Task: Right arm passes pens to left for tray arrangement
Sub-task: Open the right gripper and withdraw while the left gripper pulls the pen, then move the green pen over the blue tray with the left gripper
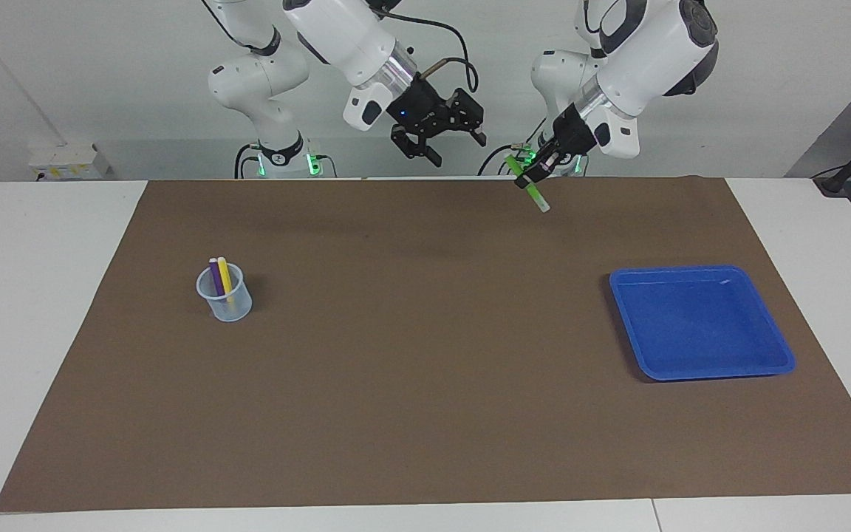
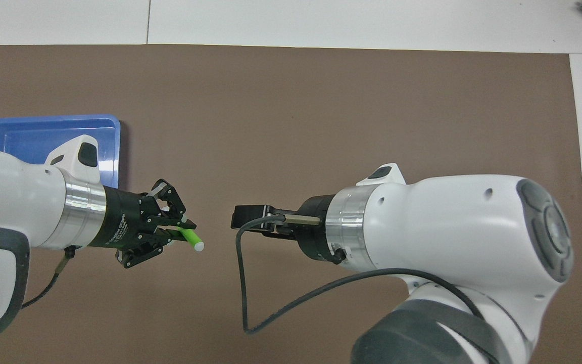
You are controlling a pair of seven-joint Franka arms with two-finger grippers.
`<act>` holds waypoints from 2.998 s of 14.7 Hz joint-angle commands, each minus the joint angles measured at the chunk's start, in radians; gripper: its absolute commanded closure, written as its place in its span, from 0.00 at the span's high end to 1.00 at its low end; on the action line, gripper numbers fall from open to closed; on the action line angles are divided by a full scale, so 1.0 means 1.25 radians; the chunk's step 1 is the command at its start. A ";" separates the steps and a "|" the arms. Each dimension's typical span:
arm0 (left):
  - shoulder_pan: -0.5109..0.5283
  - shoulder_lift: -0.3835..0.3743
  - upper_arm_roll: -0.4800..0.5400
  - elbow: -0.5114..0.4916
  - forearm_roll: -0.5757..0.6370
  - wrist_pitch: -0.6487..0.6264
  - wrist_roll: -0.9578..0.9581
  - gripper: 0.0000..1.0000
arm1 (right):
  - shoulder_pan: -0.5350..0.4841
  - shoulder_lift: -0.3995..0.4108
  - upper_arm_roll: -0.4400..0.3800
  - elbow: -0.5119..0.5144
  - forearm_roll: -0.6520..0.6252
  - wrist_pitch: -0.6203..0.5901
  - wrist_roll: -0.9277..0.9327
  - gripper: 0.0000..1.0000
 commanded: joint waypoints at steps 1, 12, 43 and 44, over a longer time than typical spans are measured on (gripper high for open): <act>0.031 -0.001 0.001 0.027 0.051 -0.043 0.079 0.00 | -0.055 -0.008 0.004 -0.004 -0.099 -0.068 -0.099 1.00; 0.156 -0.003 0.003 0.056 0.176 -0.062 0.471 0.00 | -0.290 -0.054 0.005 -0.084 -0.375 -0.210 -0.393 1.00; 0.357 0.222 0.003 0.049 0.313 0.232 1.085 0.00 | -0.485 -0.024 0.007 -0.363 -0.457 -0.005 -0.606 1.00; 0.359 0.236 0.003 0.048 0.313 0.257 1.097 0.00 | -0.485 -0.023 0.007 -0.364 -0.457 0.002 -0.606 1.00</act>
